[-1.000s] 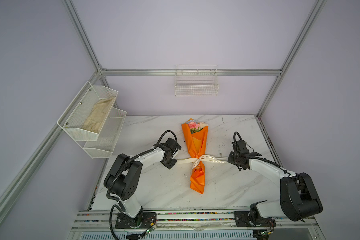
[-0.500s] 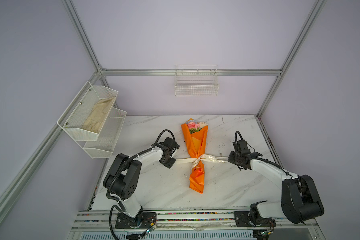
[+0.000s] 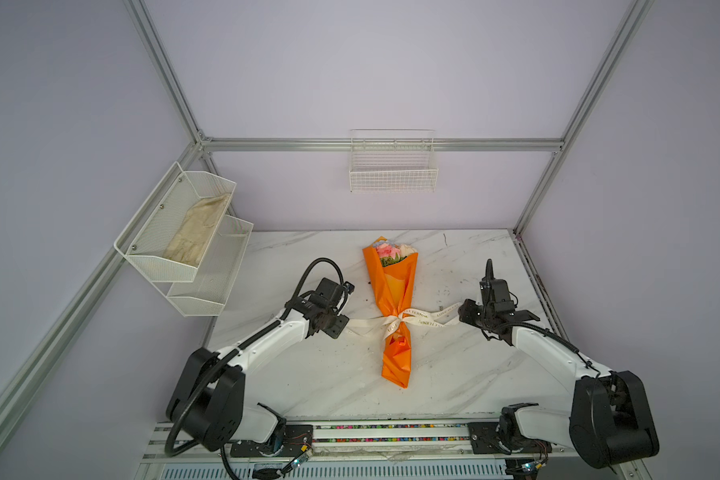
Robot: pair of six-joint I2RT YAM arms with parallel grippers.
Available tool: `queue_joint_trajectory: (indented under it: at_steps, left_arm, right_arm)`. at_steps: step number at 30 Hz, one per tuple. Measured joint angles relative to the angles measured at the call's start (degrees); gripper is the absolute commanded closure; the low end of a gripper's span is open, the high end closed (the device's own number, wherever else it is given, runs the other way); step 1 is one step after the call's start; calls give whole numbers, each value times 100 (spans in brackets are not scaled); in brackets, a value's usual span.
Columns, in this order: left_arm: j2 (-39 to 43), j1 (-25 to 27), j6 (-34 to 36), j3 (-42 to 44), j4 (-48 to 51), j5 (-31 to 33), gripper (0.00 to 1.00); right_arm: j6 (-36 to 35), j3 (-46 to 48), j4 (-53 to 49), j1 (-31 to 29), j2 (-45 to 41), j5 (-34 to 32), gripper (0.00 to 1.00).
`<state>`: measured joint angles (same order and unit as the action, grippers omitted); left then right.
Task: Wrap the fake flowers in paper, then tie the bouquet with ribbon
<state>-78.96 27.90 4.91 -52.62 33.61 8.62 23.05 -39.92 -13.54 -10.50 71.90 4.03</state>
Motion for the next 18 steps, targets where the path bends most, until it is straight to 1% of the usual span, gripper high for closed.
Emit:
queue_joint_trajectory:
  at_steps: [4,6,8,10,12,18]
  left_arm:
    - [955,-267,-251,280,-367,-59,22]
    - [1150,-352,-452,369,-590,-179,20]
    - [1119,-363,-713,450,-811,-358,20]
    - [883,-363,-1080,476,-925,-525,20]
    - [479,-363,-1488,466,-953,-678,26]
    - [-839,-363,-2702,459,-669,-973,30]
  right_arm:
    - [24,-4,96,-11,-251,57,56]
    - [24,-9,131,-9,-240,127,56]
    - [24,-9,131,-9,-173,164,56]
    - [24,-9,129,-9,-94,201,56]
    - [24,-9,129,-9,-31,240,56]
    - [-20,-9,136,-9,136,286,57]
